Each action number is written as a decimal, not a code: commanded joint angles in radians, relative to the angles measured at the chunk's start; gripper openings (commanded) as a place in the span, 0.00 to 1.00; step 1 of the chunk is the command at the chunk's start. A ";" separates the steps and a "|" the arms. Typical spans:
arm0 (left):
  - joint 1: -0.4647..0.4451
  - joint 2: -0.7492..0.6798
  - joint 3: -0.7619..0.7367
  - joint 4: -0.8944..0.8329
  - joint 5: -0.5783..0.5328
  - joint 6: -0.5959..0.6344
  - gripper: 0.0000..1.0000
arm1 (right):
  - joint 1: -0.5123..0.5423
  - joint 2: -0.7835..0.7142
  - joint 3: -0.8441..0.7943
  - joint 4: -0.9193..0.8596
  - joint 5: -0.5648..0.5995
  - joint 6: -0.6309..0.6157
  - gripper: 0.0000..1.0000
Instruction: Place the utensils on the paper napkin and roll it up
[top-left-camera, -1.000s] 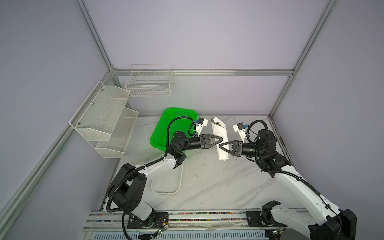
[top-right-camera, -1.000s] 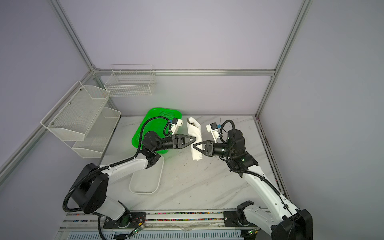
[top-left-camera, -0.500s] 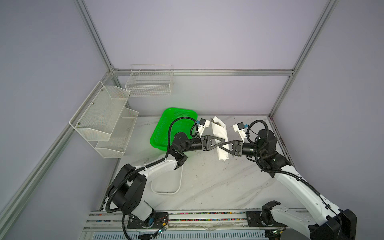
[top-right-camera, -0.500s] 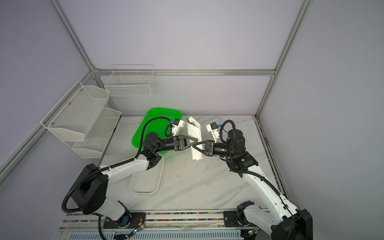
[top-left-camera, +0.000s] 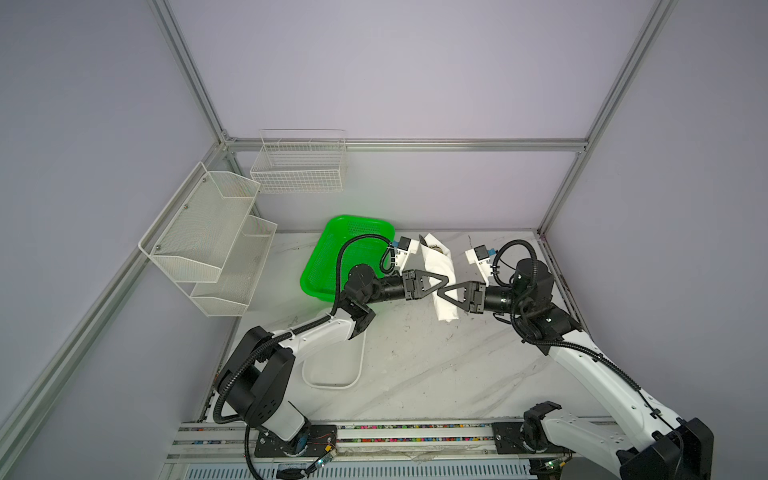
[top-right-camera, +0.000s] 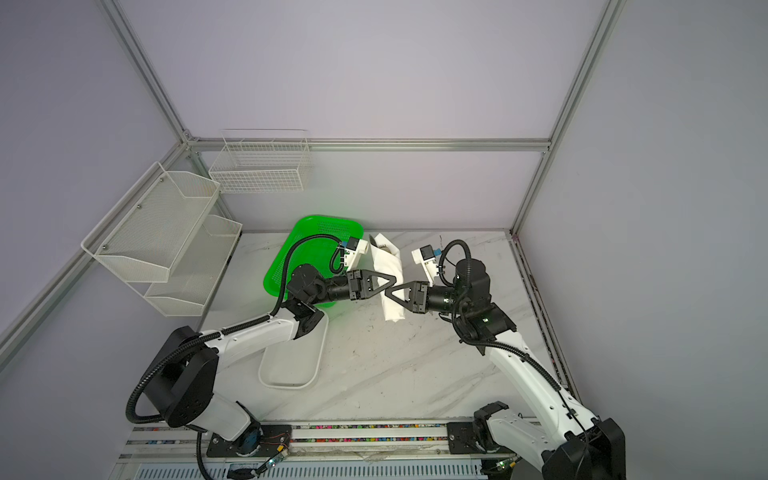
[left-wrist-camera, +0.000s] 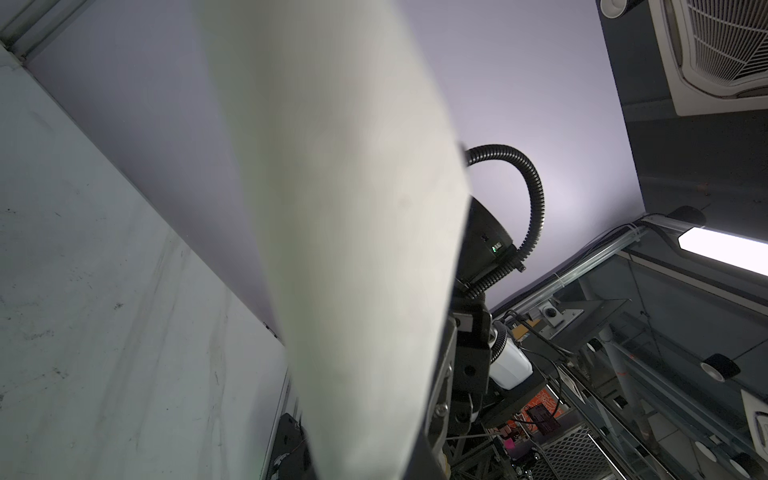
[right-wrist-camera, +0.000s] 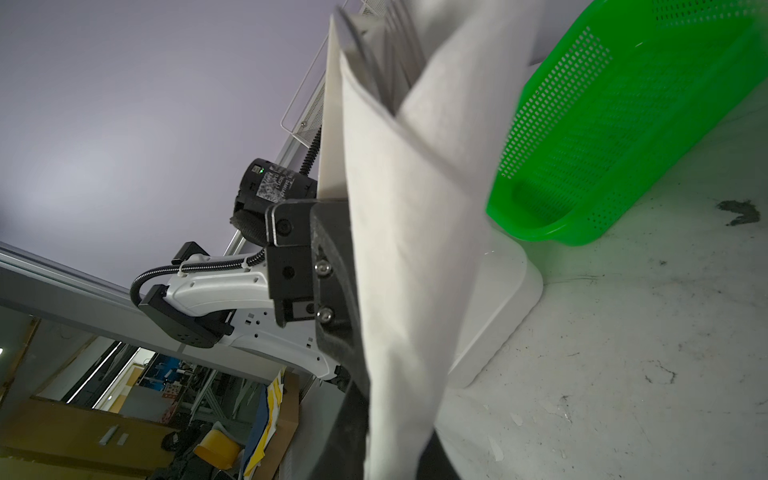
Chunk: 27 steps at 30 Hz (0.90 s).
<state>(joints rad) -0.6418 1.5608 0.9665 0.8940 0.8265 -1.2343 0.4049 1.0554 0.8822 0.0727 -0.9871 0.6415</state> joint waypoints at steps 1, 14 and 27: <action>0.006 -0.033 -0.022 0.002 -0.015 0.050 0.10 | 0.006 -0.013 0.012 0.006 -0.005 -0.040 0.17; 0.061 -0.069 -0.043 -0.034 0.024 0.088 0.06 | 0.005 -0.041 0.015 -0.070 0.074 -0.062 0.30; 0.229 -0.189 -0.157 -0.079 0.109 0.108 0.05 | 0.008 0.027 0.045 -0.130 0.303 -0.083 0.53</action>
<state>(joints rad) -0.4549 1.4479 0.8494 0.7753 0.8928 -1.1595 0.4053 1.0397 0.8936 -0.0273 -0.7380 0.5861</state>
